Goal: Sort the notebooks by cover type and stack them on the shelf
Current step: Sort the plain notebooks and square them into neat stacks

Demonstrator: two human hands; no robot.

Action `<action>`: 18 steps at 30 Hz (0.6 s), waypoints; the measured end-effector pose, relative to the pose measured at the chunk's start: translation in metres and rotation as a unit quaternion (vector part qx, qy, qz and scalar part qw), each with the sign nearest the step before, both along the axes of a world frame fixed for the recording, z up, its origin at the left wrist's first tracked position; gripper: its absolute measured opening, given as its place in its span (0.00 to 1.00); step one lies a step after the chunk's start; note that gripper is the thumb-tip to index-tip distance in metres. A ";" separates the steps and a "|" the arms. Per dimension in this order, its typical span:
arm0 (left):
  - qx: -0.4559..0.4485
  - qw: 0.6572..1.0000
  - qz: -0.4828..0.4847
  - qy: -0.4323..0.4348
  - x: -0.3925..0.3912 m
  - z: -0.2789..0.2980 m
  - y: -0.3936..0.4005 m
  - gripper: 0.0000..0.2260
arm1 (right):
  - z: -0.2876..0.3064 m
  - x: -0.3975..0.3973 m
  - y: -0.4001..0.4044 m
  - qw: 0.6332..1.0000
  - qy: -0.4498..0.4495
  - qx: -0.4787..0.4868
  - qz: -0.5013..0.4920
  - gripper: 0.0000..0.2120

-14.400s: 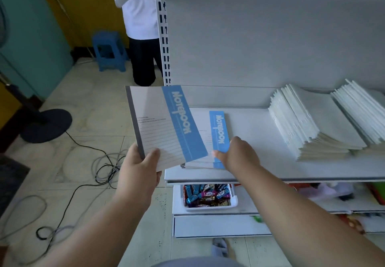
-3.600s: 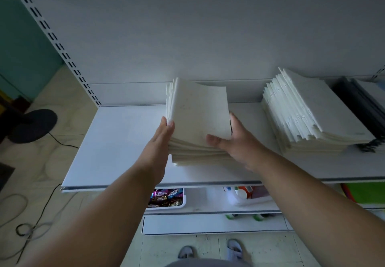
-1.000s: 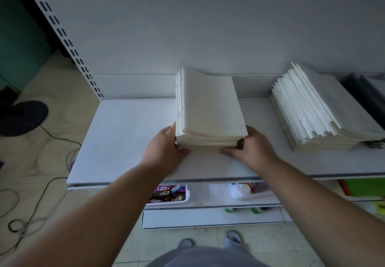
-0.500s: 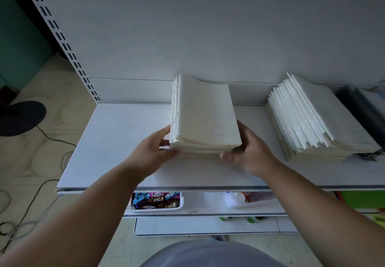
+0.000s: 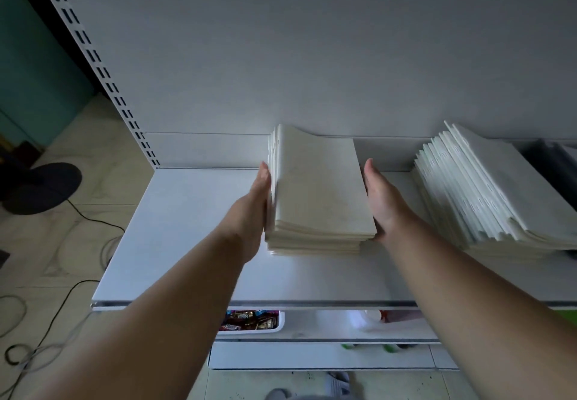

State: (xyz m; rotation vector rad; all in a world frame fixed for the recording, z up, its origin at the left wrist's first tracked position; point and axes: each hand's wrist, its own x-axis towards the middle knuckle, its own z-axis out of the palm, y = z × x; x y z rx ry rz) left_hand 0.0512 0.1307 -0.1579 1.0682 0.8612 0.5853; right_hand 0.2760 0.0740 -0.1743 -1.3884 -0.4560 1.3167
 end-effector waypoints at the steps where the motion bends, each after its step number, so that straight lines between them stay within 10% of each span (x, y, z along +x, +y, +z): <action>1: -0.021 1.000 0.016 -0.004 0.006 0.002 0.000 0.35 | -0.003 0.003 0.003 1.000 -0.017 -0.012 0.003 0.45; 4: -0.045 0.998 0.034 -0.006 0.013 0.000 0.002 0.22 | -0.017 0.013 0.007 0.999 -0.035 -0.025 0.022 0.53; 9: -0.039 0.999 -0.014 -0.010 0.014 0.000 0.007 0.23 | -0.004 0.006 0.003 0.999 -0.038 -0.031 0.016 0.33; 18: -0.060 0.996 -0.014 -0.063 0.020 -0.008 0.016 0.25 | -0.014 0.017 0.022 0.997 -0.078 0.022 0.018 0.49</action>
